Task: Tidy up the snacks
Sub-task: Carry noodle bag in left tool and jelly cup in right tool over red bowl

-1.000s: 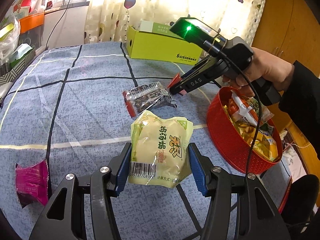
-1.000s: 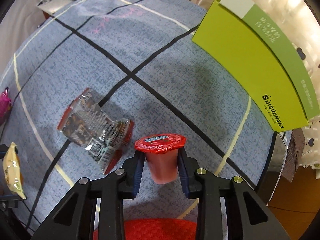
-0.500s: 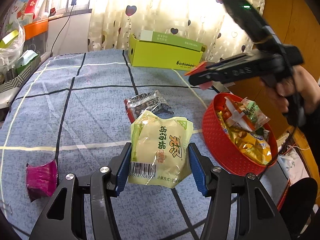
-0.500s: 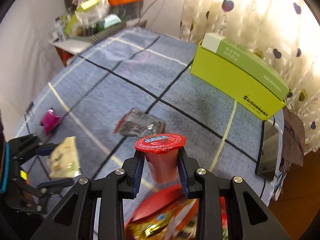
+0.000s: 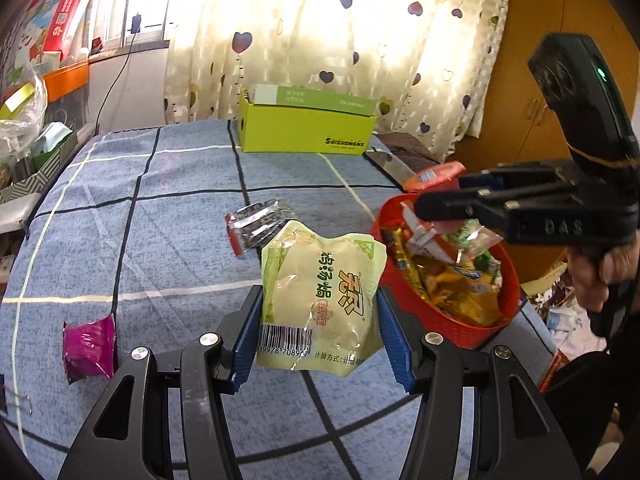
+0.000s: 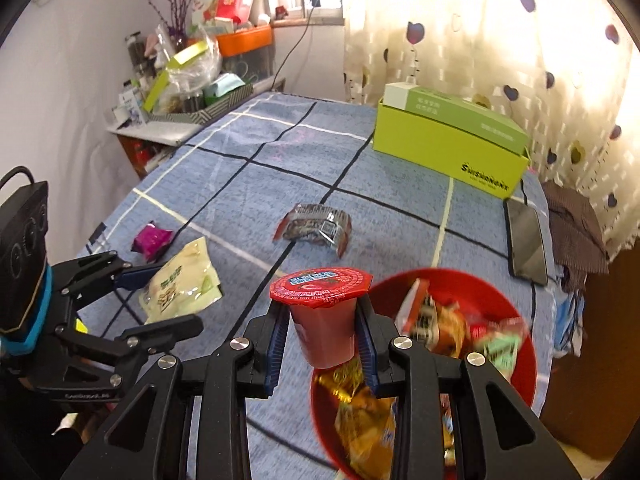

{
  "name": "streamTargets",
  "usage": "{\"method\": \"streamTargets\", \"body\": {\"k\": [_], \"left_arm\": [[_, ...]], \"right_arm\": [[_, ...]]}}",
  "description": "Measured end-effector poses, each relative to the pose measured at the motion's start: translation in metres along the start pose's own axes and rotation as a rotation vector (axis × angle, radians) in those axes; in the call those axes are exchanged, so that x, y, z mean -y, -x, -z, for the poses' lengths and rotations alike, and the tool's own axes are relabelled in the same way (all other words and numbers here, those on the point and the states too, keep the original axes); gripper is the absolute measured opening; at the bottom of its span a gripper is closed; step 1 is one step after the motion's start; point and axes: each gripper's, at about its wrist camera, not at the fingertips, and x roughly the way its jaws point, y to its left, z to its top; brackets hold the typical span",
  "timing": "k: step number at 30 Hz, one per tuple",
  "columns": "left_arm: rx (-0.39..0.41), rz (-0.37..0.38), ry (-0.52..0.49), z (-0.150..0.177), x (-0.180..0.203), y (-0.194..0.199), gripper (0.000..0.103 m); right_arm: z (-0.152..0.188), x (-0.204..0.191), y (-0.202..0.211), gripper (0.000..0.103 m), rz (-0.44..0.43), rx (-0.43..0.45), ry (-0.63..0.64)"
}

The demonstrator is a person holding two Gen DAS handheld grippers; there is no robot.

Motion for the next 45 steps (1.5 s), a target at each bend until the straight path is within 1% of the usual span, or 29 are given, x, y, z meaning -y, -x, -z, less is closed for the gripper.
{"method": "streamTargets", "body": {"k": [6, 11, 33, 45], "left_arm": [[-0.004, 0.013, -0.021, 0.0, 0.016, 0.002, 0.056], [-0.007, 0.013, -0.039, -0.002, 0.03, 0.002, 0.056], [-0.025, 0.037, -0.085, -0.012, 0.074, -0.02, 0.056], [-0.036, 0.044, -0.081, -0.017, 0.078, -0.036, 0.056]], "right_arm": [[0.022, 0.01, 0.01, 0.029, 0.009, 0.029, -0.052], [0.033, 0.019, 0.017, 0.03, 0.012, 0.052, -0.08], [0.055, 0.044, 0.031, 0.03, 0.021, 0.079, -0.129], [0.065, 0.071, 0.034, 0.03, 0.086, 0.079, -0.211]]}}
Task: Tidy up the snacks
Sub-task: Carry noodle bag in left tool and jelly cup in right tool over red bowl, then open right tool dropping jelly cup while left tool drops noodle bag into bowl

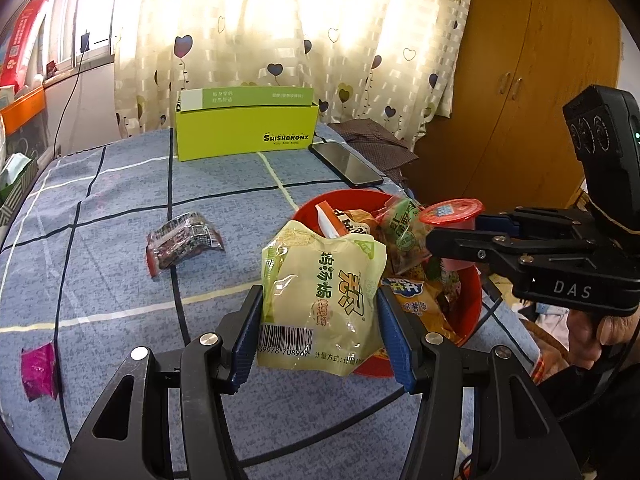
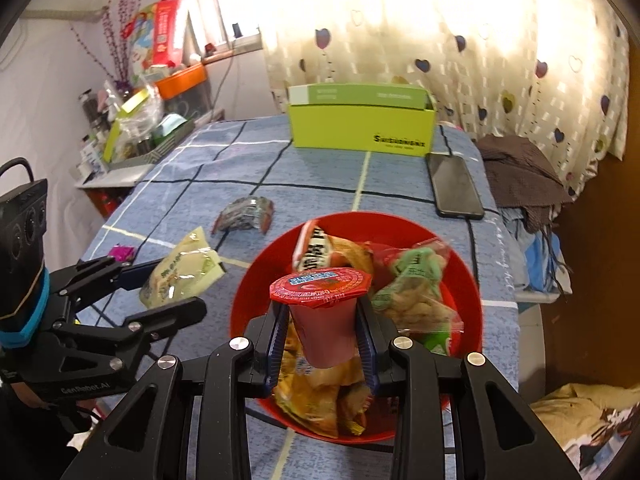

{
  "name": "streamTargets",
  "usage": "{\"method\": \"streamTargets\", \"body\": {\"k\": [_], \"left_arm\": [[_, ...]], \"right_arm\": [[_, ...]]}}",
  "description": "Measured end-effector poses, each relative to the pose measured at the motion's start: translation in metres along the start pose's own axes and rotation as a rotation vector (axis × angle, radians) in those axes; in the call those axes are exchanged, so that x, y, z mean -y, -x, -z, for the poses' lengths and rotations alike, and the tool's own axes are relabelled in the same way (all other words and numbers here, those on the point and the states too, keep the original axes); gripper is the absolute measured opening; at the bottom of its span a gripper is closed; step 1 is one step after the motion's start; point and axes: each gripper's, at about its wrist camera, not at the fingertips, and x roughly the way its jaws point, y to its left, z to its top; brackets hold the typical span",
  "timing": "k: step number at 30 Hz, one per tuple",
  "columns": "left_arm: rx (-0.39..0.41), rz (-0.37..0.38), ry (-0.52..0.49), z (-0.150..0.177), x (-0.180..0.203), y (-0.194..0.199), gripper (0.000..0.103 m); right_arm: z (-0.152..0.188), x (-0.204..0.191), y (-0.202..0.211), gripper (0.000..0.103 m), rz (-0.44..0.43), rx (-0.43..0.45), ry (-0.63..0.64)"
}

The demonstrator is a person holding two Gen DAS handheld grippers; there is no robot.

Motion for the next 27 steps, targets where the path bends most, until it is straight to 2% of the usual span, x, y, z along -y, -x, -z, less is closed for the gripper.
{"method": "streamTargets", "body": {"k": [13, 27], "left_arm": [[-0.002, 0.007, 0.009, -0.007, 0.0, -0.014, 0.056], [-0.015, 0.024, 0.006, -0.009, 0.005, -0.025, 0.057]], "right_arm": [[0.009, 0.041, 0.005, 0.03, 0.07, -0.007, -0.103], [0.015, 0.042, -0.015, 0.032, 0.073, -0.084, -0.094]]}}
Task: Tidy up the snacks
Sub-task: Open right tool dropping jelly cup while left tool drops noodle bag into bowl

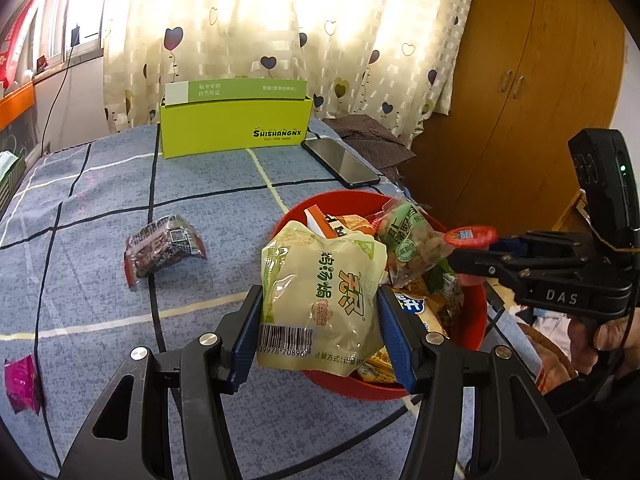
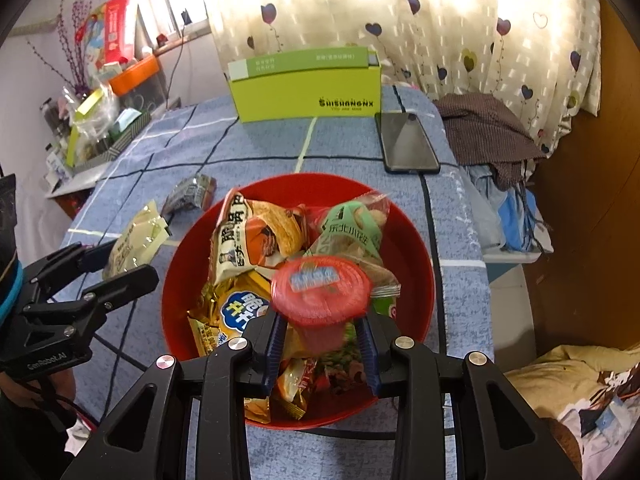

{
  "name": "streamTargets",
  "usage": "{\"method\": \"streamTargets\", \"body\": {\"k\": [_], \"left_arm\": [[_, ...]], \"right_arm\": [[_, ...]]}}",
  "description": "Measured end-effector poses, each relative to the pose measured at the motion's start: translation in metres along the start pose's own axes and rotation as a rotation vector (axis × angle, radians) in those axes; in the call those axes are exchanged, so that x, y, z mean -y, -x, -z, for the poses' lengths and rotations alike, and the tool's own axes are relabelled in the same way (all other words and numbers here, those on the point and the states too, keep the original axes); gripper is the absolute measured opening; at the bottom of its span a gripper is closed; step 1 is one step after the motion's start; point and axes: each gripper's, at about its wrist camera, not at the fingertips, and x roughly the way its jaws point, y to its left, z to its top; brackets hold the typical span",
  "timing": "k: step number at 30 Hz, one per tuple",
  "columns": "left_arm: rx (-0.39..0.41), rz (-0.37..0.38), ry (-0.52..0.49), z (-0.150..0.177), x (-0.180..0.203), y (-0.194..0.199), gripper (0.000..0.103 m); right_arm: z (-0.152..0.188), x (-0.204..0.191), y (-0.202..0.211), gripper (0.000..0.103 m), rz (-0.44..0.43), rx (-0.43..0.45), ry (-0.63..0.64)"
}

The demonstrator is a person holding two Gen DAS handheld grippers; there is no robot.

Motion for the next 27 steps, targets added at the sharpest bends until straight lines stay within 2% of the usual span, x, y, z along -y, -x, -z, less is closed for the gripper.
{"method": "streamTargets", "body": {"k": [9, 16, 21, 27], "left_arm": [[-0.007, 0.003, 0.01, -0.001, 0.0, -0.006, 0.057], [-0.026, -0.013, 0.017, -0.003, 0.002, -0.019, 0.058], [-0.046, 0.02, 0.041, -0.007, 0.003, -0.03, 0.059], [-0.028, 0.04, 0.062, -0.013, 0.004, -0.036, 0.064]], "right_arm": [[-0.003, 0.003, 0.008, 0.036, -0.008, 0.045, -0.024], [-0.003, -0.005, 0.007, 0.036, -0.012, 0.041, 0.002], [-0.003, -0.007, 0.008, 0.036, -0.012, 0.047, 0.007], [-0.004, -0.01, 0.008, 0.036, -0.013, 0.048, 0.013]]}}
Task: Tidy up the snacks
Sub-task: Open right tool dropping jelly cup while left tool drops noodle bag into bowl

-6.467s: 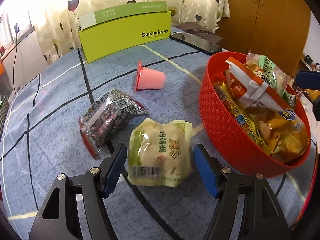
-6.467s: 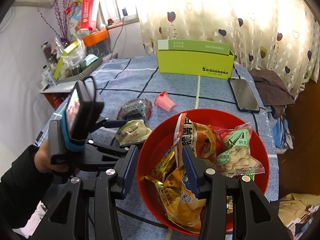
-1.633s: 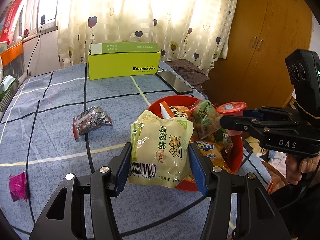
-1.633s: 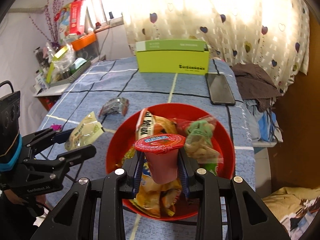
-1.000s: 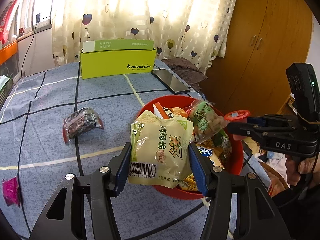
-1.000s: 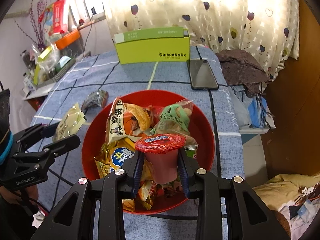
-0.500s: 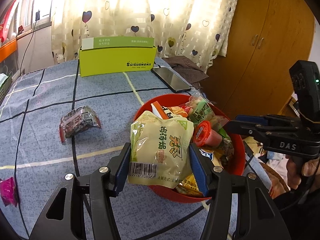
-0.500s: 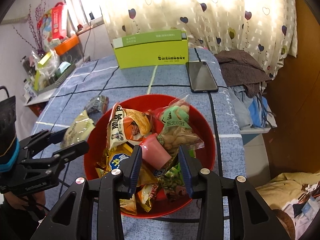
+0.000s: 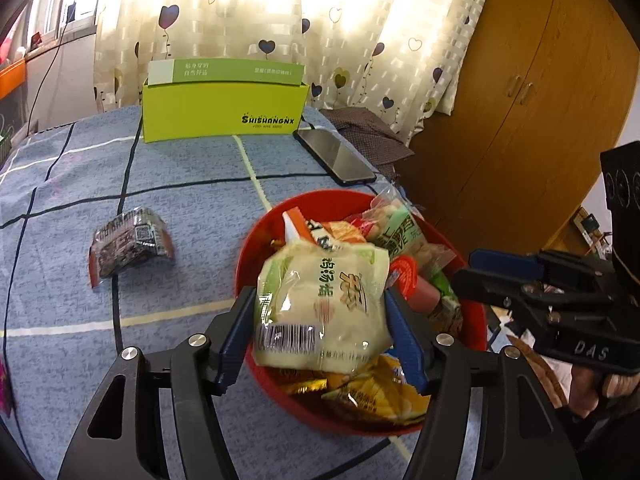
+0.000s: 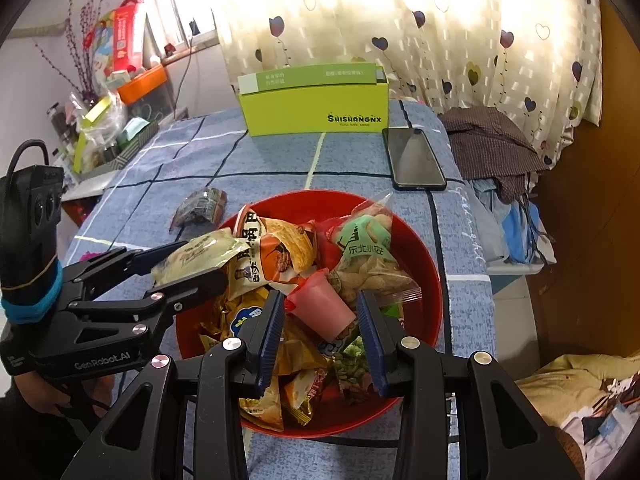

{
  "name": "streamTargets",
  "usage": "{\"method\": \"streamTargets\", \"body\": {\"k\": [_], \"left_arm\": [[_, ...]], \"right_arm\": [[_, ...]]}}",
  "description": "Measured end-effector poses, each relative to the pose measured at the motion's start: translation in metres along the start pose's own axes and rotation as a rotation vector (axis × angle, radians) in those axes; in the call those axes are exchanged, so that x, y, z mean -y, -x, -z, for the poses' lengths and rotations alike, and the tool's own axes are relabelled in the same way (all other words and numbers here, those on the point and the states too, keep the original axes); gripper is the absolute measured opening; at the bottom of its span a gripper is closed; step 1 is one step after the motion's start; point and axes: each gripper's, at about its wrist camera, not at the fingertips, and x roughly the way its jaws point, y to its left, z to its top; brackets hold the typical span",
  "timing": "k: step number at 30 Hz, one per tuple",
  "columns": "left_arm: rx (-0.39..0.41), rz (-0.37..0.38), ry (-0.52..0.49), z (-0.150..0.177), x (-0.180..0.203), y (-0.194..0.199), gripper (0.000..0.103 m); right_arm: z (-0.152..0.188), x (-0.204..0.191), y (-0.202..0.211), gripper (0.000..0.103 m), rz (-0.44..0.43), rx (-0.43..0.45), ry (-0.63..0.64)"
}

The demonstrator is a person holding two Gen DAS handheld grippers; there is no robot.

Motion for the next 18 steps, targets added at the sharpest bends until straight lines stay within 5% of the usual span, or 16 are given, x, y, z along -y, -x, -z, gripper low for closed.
{"method": "streamTargets", "body": {"k": [18], "left_arm": [[0.093, 0.012, -0.029, -0.002, -0.002, 0.024, 0.067]], "right_arm": [[-0.002, -0.013, 0.001, 0.036, -0.013, 0.008, 0.017]]}}
